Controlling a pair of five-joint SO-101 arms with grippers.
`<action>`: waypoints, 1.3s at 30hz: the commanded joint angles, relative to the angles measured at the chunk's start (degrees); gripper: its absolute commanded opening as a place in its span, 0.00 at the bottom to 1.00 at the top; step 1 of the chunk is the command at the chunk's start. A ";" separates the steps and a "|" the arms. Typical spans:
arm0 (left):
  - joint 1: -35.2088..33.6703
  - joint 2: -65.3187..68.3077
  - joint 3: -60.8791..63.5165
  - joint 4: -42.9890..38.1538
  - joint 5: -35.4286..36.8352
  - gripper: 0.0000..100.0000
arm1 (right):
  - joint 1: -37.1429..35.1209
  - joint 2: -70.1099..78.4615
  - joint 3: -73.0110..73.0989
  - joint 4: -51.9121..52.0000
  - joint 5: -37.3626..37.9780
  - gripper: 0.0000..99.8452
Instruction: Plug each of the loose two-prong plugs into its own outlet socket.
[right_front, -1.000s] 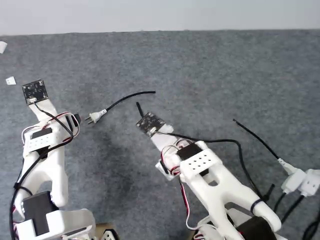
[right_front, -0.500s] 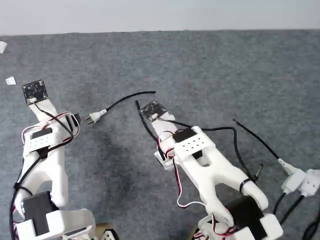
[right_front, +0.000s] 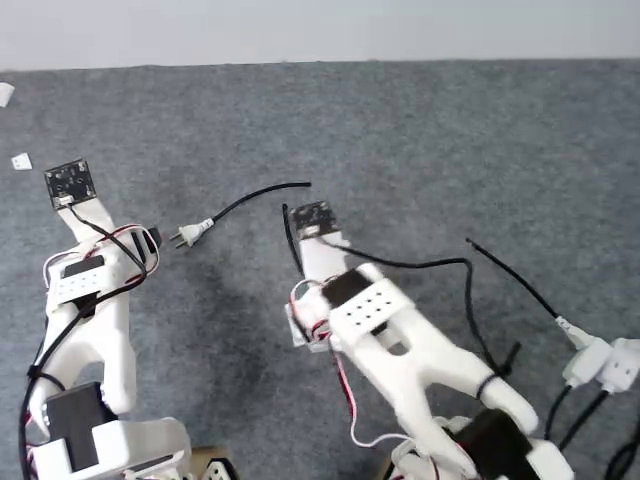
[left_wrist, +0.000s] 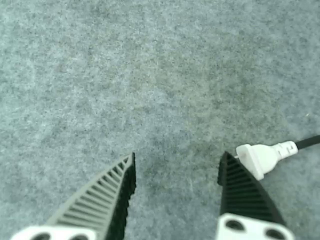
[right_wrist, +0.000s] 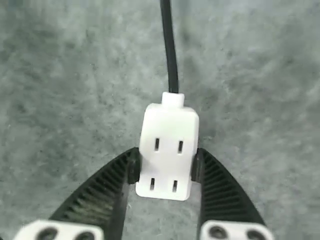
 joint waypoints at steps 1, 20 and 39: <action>-0.18 -2.55 -0.48 -1.32 -0.35 0.26 | -1.10 2.59 -2.46 -2.95 -1.76 0.14; 0.62 -2.64 -0.40 -0.97 -2.64 0.26 | -0.57 3.30 -6.51 3.12 8.18 0.27; 4.84 -1.85 -3.82 7.56 -5.19 0.26 | 23.87 -10.42 -3.60 1.19 5.80 0.01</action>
